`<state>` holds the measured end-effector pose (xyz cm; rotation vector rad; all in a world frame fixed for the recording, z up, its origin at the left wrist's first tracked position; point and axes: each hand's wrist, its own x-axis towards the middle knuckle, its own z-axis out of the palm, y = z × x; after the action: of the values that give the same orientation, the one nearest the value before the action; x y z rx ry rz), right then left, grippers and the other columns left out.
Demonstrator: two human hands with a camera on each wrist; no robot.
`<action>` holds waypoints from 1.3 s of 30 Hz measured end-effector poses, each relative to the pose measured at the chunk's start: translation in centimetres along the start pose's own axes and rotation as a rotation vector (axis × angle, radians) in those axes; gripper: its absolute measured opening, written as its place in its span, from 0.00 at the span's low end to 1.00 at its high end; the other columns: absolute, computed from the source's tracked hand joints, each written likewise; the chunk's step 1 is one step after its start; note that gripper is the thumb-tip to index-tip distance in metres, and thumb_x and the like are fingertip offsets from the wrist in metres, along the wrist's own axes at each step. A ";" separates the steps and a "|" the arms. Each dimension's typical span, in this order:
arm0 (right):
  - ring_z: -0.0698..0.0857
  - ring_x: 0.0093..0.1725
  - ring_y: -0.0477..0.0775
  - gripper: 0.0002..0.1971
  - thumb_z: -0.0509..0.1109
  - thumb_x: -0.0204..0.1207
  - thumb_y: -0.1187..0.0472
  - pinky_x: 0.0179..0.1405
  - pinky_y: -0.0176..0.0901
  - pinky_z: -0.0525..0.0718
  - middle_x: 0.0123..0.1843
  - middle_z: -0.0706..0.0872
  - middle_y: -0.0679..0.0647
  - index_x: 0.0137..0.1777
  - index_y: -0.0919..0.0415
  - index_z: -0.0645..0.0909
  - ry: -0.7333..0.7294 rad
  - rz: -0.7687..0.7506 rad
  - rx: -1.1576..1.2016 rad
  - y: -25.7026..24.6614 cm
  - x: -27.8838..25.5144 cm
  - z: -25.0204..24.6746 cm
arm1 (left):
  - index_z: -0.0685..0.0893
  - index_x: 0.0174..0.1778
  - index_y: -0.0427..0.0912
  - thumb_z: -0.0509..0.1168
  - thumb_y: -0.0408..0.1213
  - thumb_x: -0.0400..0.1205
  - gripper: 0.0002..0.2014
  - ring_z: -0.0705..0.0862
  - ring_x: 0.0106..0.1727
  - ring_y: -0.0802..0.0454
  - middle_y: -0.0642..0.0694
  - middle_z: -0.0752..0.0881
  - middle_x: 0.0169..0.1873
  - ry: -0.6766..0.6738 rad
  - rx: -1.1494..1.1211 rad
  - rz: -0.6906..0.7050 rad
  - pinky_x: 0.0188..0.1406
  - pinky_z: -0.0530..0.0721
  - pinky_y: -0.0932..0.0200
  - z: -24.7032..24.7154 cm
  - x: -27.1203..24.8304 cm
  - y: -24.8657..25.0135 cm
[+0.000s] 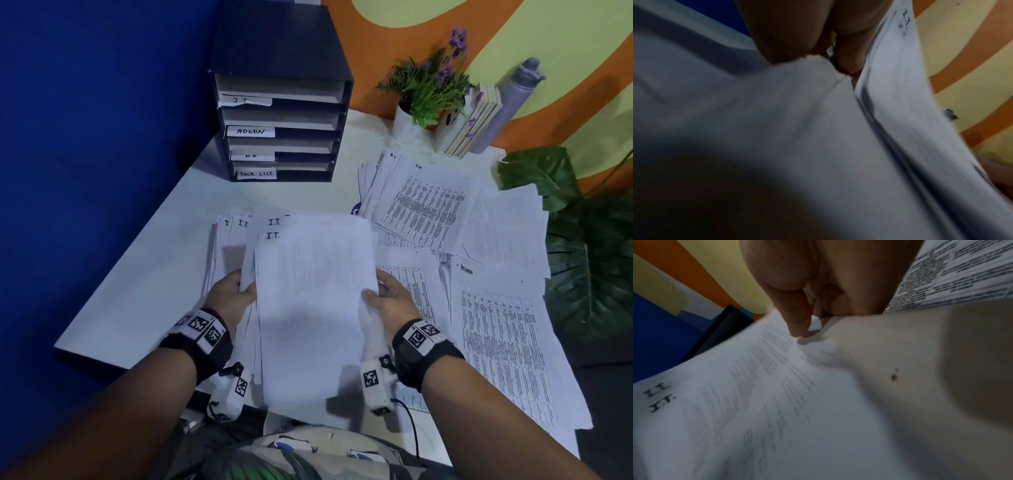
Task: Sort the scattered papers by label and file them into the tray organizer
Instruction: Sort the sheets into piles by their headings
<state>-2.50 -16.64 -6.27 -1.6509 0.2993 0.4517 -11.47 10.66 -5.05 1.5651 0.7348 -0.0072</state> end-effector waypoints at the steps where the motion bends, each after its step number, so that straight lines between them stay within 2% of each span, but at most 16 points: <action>1: 0.86 0.55 0.55 0.24 0.72 0.74 0.73 0.59 0.52 0.82 0.53 0.89 0.52 0.66 0.51 0.77 -0.011 -0.005 -0.021 0.1 0.2 0.1 | 0.85 0.55 0.48 0.66 0.35 0.83 0.07 0.87 0.49 0.49 0.49 0.89 0.47 -0.041 -0.021 -0.008 0.51 0.85 0.56 0.4 -0.1 0.1; 3: 0.82 0.63 0.52 0.29 0.72 0.74 0.69 0.65 0.50 0.79 0.59 0.84 0.52 0.73 0.51 0.72 0.014 -0.013 -0.103 0.1 0.4 0.3 | 0.85 0.56 0.43 0.62 0.43 0.85 0.11 0.86 0.48 0.47 0.46 0.88 0.47 -0.078 0.062 0.002 0.52 0.83 0.54 0.9 0.1 0.4; 6: 0.83 0.53 0.57 0.11 0.68 0.76 0.72 0.51 0.42 0.81 0.49 0.86 0.55 0.55 0.60 0.81 0.154 -0.031 -0.234 0.4 0.7 0.1 | 0.83 0.53 0.38 0.58 0.46 0.86 0.15 0.82 0.43 0.47 0.45 0.84 0.43 0.081 0.418 0.063 0.44 0.79 0.58 0.8 0.7 0.4; 8: 0.82 0.57 0.59 0.10 0.67 0.78 0.70 0.58 0.45 0.80 0.53 0.83 0.61 0.58 0.66 0.80 0.229 -0.012 -0.319 0.4 0.5 -0.2 | 0.84 0.60 0.45 0.66 0.44 0.82 0.13 0.80 0.58 0.46 0.46 0.81 0.59 0.190 0.616 0.108 0.59 0.79 0.54 0.4 1.1 0.1; 10: 0.81 0.55 0.59 0.06 0.65 0.78 0.70 0.55 0.45 0.78 0.52 0.80 0.63 0.54 0.65 0.77 0.257 -0.007 -0.438 0.3 0.2 -0.6 | 0.77 0.71 0.48 0.73 0.45 0.76 0.27 0.70 0.72 0.41 0.43 0.70 0.73 0.186 0.814 0.029 0.71 0.72 0.47 -0.1 1.5 -0.5; 12: 0.82 0.57 0.65 0.10 0.63 0.78 0.70 0.55 0.48 0.79 0.55 0.82 0.67 0.57 0.73 0.76 0.268 0.002 -0.520 -0.1 -0.2 -0.9 | 0.66 0.79 0.48 0.76 0.47 0.73 0.39 0.64 0.76 0.38 0.40 0.64 0.76 0.157 0.915 -0.072 0.74 0.68 0.41 -0.3 1.5 -0.6; 15: 0.79 0.64 0.64 0.18 0.62 0.79 0.72 0.58 0.44 0.76 0.59 0.80 0.63 0.69 0.71 0.72 0.279 0.027 -0.519 -0.7 -0.7 -1.1 | 0.59 0.81 0.47 0.77 0.52 0.70 0.48 0.65 0.76 0.37 0.38 0.65 0.76 0.153 0.969 -0.136 0.73 0.70 0.39 -0.5 2.0 -0.8; 18: 0.82 0.52 0.57 0.18 0.65 0.77 0.72 0.50 0.41 0.78 0.55 0.83 0.58 0.67 0.66 0.76 0.278 0.036 -0.343 -0.7 -0.7 -1.3 | 0.60 0.79 0.44 0.79 0.55 0.65 0.51 0.70 0.73 0.36 0.37 0.69 0.73 0.123 0.991 -0.193 0.70 0.74 0.39 -0.9 2.6 -0.6; 21: 0.88 0.50 0.58 0.23 0.75 0.68 0.64 0.57 0.54 0.85 0.54 0.88 0.56 0.63 0.52 0.78 0.200 0.104 -0.151 0.1 0.0 -1.1 | 0.63 0.78 0.42 0.80 0.51 0.64 0.49 0.72 0.71 0.36 0.36 0.68 0.72 0.112 0.944 -0.208 0.68 0.77 0.45 -0.9 2.4 -0.2; 23: 0.88 0.53 0.61 0.22 0.77 0.67 0.61 0.59 0.61 0.85 0.55 0.89 0.55 0.61 0.52 0.79 0.122 0.148 -0.166 0.5 0.2 -0.8 | 0.65 0.78 0.41 0.80 0.41 0.67 0.45 0.74 0.69 0.37 0.36 0.66 0.72 0.119 0.820 -0.180 0.64 0.77 0.52 -0.7 2.2 -0.1; 27: 0.83 0.64 0.61 0.20 0.74 0.72 0.60 0.69 0.58 0.78 0.64 0.84 0.56 0.64 0.62 0.79 0.135 0.130 -0.315 0.4 0.1 0.1 | 0.68 0.77 0.38 0.69 0.28 0.77 0.32 0.75 0.71 0.39 0.38 0.73 0.74 0.139 0.601 -0.047 0.68 0.73 0.54 -0.4 1.8 -0.4; 31: 0.71 0.76 0.58 0.35 0.76 0.74 0.53 0.79 0.54 0.65 0.75 0.73 0.55 0.78 0.61 0.67 0.135 0.142 -0.209 -0.1 -0.4 0.4 | 0.71 0.76 0.43 0.60 0.24 0.83 0.24 0.75 0.72 0.44 0.43 0.77 0.71 0.118 0.381 0.026 0.68 0.71 0.57 -0.1 1.0 -0.8; 33: 0.79 0.62 0.55 0.28 0.81 0.64 0.43 0.73 0.57 0.72 0.59 0.79 0.52 0.60 0.53 0.78 0.101 0.136 -0.180 -0.1 -0.4 0.4 | 0.72 0.75 0.43 0.60 0.25 0.83 0.23 0.77 0.71 0.45 0.44 0.78 0.70 0.071 0.346 0.055 0.70 0.72 0.56 0.0 0.8 -0.8; 35: 0.81 0.48 0.54 0.11 0.77 0.72 0.53 0.55 0.49 0.82 0.45 0.82 0.50 0.41 0.53 0.76 0.095 0.084 -0.182 -0.3 -0.5 0.4 | 0.75 0.72 0.44 0.60 0.26 0.83 0.21 0.79 0.69 0.45 0.45 0.81 0.67 0.039 0.291 0.060 0.71 0.74 0.53 0.2 0.7 -0.8; 37: 0.85 0.44 0.54 0.07 0.71 0.78 0.65 0.43 0.42 0.81 0.42 0.85 0.50 0.42 0.54 0.79 0.103 0.056 -0.172 -0.3 -0.5 0.2 | 0.78 0.64 0.47 0.59 0.26 0.84 0.16 0.82 0.63 0.43 0.44 0.84 0.59 0.014 0.221 0.069 0.63 0.77 0.57 0.7 0.6 -0.6; 39: 0.87 0.48 0.58 0.07 0.70 0.77 0.69 0.48 0.48 0.85 0.47 0.88 0.54 0.48 0.57 0.81 0.110 0.025 -0.206 -0.8 -0.8 0.4 | 0.79 0.66 0.44 0.58 0.28 0.85 0.15 0.81 0.58 0.48 0.46 0.83 0.57 0.031 0.279 0.092 0.56 0.77 0.63 0.9 0.5 -0.2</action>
<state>-2.93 -16.19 -5.19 -1.8787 0.3654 0.4227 -10.80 10.04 -5.62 1.8679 0.7075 -0.0181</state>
